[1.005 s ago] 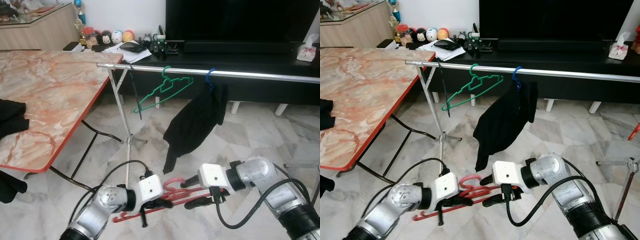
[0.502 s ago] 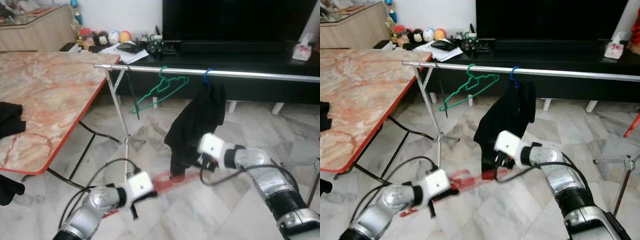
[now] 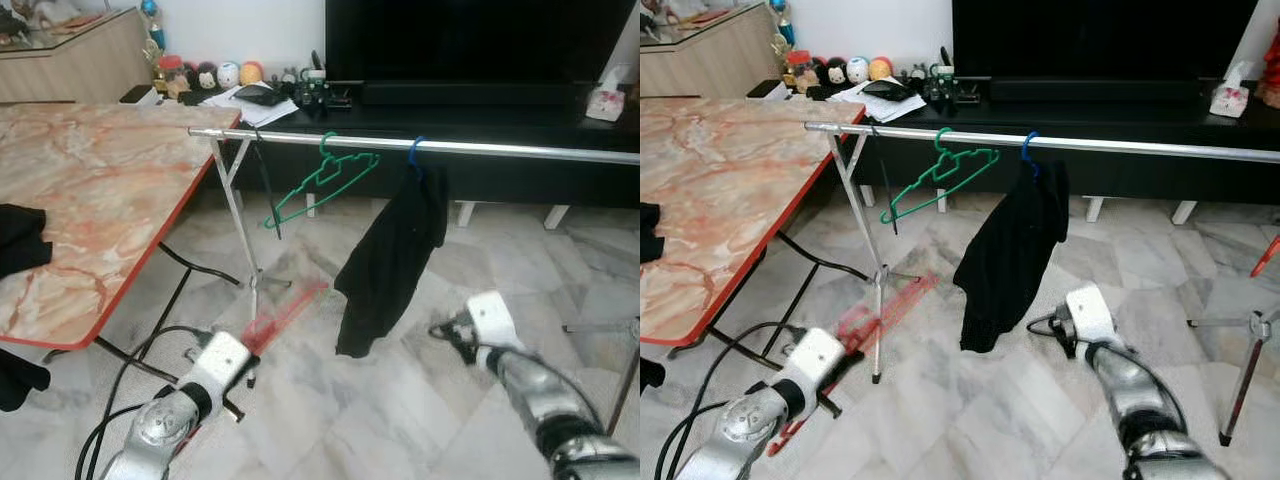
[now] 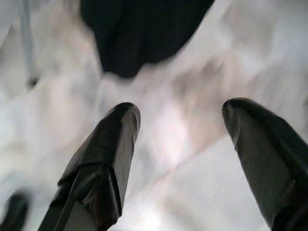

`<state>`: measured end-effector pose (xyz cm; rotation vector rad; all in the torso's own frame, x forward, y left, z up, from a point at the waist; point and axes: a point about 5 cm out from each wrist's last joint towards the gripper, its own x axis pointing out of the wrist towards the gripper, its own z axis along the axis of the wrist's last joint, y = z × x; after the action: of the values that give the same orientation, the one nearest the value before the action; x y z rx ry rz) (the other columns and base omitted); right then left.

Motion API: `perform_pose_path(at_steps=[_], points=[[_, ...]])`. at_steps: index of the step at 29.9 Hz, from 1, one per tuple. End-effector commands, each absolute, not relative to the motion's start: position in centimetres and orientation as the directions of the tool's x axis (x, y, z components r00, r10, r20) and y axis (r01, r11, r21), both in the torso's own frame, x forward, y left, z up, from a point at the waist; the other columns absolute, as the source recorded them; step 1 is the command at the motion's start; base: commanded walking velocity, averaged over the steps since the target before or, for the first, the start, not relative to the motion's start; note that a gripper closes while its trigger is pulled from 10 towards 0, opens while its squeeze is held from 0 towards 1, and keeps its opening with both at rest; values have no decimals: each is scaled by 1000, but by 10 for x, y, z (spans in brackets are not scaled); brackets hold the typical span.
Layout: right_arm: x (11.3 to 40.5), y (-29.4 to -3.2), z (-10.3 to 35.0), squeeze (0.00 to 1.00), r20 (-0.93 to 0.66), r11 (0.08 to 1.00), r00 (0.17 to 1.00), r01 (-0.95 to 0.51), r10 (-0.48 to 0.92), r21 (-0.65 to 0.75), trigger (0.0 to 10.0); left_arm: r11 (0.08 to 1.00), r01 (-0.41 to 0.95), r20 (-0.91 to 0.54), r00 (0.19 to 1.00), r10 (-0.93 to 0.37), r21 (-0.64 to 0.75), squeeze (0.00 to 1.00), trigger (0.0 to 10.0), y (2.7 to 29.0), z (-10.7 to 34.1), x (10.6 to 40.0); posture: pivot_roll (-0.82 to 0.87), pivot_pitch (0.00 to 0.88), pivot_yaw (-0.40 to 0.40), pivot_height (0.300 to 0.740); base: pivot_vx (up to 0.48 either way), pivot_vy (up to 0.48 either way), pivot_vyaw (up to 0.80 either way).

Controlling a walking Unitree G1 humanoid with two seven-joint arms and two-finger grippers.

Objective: Hang hanger

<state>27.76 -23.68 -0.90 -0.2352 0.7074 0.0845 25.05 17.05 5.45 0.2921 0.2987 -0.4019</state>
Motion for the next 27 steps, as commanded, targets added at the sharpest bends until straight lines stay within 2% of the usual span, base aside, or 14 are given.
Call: perform_pose_path(at_steps=[1,2,3,4,5,12,17,21,27], points=[[283,-238,-4,0,-634,972,773,-132,-22,-194,10000,895,390,-336,891,-306,218,0,10000,176,57,250,-92,0,47,740,0,0,0],[242,-224,-43,0,-742,992,668,-46,-59,-120,10000,958,230,-258,949,-183,169,0,10000,184,64,248,-66,0,41,740,0,0,0],[242,-224,-43,0,-742,992,668,-46,-59,-120,10000,958,230,-258,949,-183,169,0,10000,184,64,248,-66,0,41,740,0,0,0],[219,-216,-61,0,-796,997,601,28,-73,-71,10000,980,146,-221,969,-114,133,0,10000,190,68,247,-64,0,43,740,0,0,0],[216,-214,-63,0,-805,997,588,54,-79,-59,10000,982,134,-213,972,-104,134,0,10000,192,70,246,-62,0,46,740,0,0,0],[218,-205,-65,0,-816,986,569,168,-102,-5,10000,998,33,-182,983,-22,58,0,10000,205,76,243,-64,0,75,740,0,0,0],[216,-201,-67,0,-823,986,561,164,-92,2,10000,999,-29,-182,983,36,41,0,10000,216,77,238,-61,0,89,740,0,0,0],[214,-205,-67,0,-828,995,555,101,-77,-25,10000,995,-97,-187,978,94,-9,0,10000,220,73,229,-51,0,66,740,0,0,0],[215,-216,-64,0,-828,996,555,73,-86,-55,10000,989,-147,-215,966,146,11,0,10000,223,61,218,-5,0,15,740,0,0,0]])
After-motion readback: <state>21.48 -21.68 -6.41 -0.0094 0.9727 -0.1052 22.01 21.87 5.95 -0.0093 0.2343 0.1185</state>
